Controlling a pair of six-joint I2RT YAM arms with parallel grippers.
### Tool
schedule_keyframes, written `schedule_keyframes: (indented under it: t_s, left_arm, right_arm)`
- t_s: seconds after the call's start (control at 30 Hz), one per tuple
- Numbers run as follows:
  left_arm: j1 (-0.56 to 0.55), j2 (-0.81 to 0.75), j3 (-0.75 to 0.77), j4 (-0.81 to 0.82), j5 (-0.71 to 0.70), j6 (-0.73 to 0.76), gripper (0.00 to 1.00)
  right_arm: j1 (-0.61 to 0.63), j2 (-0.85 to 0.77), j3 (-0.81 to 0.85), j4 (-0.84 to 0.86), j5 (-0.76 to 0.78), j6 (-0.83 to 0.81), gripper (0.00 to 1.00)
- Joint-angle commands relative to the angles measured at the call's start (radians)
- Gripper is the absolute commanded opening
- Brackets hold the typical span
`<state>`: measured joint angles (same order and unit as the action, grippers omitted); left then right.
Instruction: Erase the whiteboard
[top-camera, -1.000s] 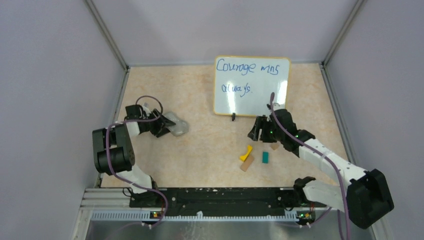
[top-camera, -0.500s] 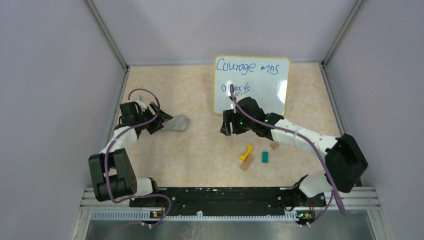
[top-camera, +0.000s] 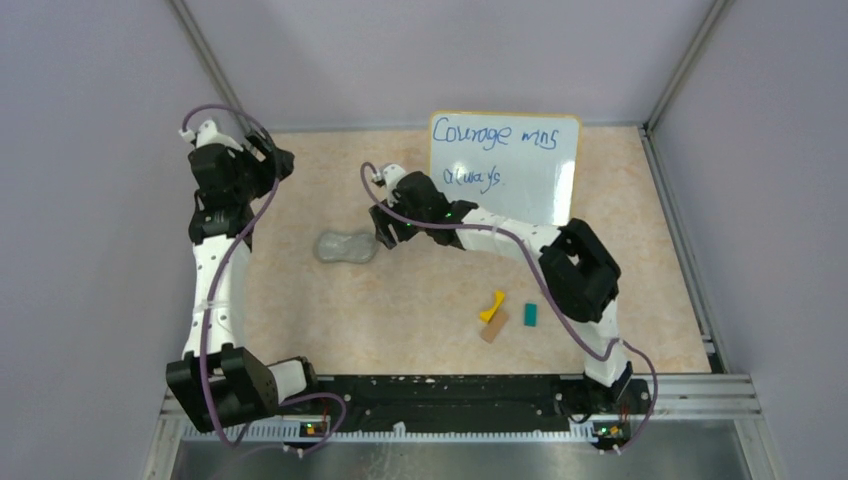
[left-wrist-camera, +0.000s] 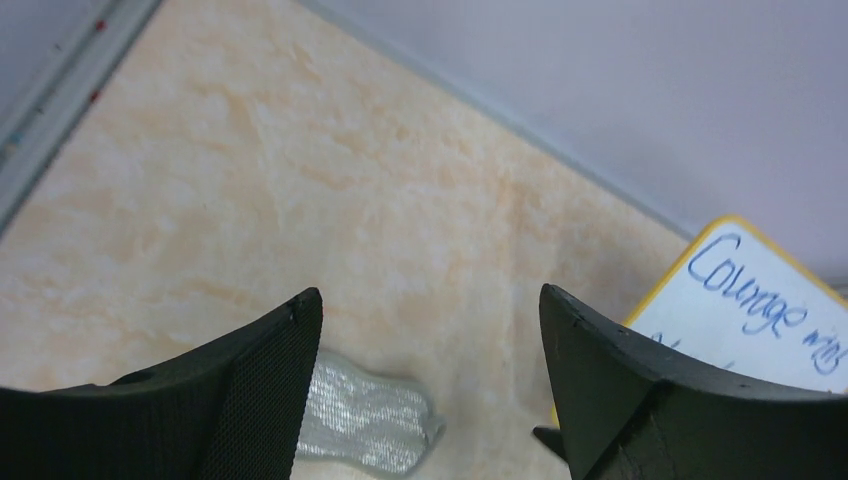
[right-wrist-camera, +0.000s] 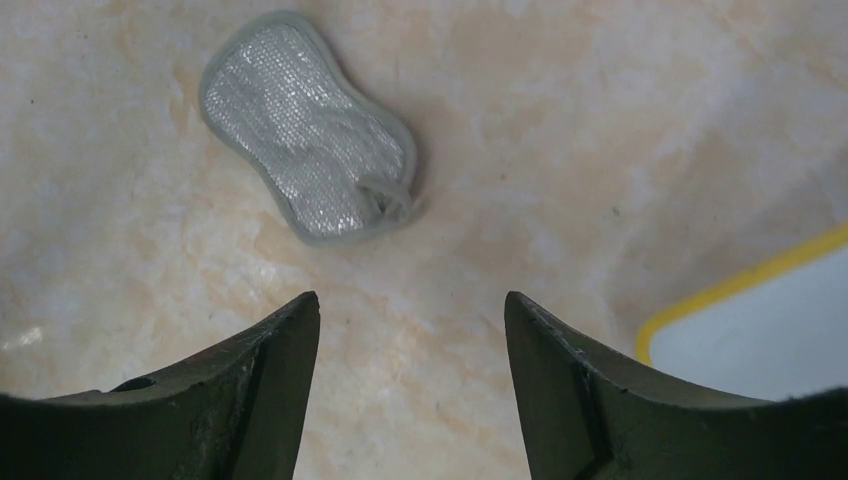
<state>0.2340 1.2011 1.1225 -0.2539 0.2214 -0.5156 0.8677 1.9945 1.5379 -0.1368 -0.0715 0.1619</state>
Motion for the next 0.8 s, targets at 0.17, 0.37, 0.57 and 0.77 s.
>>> schedule_keyframes:
  t_s: [0.17,0.37,0.57,0.77]
  left_arm:
    - [-0.001,0.087,0.195,-0.155,-0.243,0.031,0.85]
    - [-0.001,0.040,0.098,-0.067,-0.140,0.047,0.86]
    - [0.013,-0.001,0.042,-0.017,-0.072,0.028,0.85]
    - [0.084,0.012,0.029,-0.008,0.062,-0.027,0.82]
  right_arm:
    - [0.123,0.200,0.209,0.205,-0.026,-0.334,0.69]
    - [0.135,0.334,0.404,0.092,-0.060,-0.393,0.74]
    - [0.153,0.415,0.464,0.064,-0.054,-0.446,0.77]
    - [0.157,0.517,0.631,-0.084,-0.093,-0.459,0.78]
